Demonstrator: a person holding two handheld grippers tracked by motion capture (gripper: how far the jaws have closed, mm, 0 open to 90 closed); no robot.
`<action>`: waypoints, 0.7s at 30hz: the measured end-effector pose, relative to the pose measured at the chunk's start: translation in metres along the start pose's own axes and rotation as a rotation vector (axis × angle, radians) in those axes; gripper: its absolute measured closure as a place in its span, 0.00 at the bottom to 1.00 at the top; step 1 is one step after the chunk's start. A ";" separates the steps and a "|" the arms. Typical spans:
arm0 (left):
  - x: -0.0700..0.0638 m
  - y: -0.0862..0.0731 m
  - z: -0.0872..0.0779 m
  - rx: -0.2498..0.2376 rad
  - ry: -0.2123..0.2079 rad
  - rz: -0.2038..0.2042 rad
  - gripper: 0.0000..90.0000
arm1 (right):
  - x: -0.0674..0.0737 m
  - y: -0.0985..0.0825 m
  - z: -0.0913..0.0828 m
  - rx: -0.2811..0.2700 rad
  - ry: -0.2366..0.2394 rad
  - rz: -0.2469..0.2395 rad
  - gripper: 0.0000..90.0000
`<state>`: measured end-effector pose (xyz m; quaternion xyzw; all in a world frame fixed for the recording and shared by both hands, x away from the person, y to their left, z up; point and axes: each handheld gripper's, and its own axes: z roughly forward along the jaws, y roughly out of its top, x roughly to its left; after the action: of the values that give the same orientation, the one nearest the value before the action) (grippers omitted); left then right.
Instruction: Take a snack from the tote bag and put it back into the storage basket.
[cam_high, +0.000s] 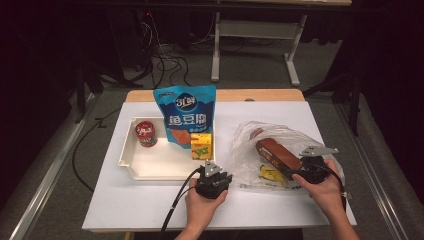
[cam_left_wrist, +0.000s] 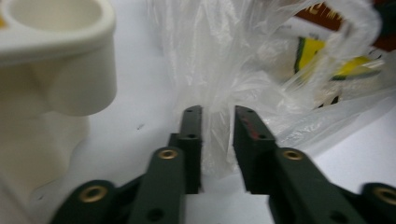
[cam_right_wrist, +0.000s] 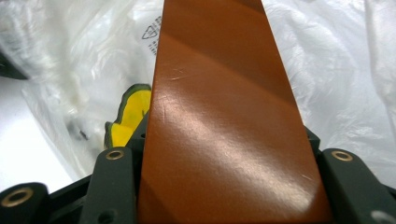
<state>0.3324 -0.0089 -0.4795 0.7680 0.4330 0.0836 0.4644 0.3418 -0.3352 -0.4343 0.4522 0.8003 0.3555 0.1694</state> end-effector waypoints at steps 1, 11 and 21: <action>0.000 0.000 0.000 0.000 0.000 0.000 0.74 | 0.000 0.000 0.000 0.002 0.002 0.003 0.51; -0.018 0.006 -0.015 -0.120 -0.038 0.047 0.66 | 0.007 0.005 0.005 -0.007 0.012 -0.021 0.51; -0.037 0.006 -0.010 -0.143 -0.067 0.110 0.98 | 0.016 0.010 0.011 -0.002 0.017 -0.034 0.51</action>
<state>0.3086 -0.0311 -0.4593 0.7578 0.3675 0.1141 0.5269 0.3462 -0.3140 -0.4339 0.4350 0.8090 0.3574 0.1691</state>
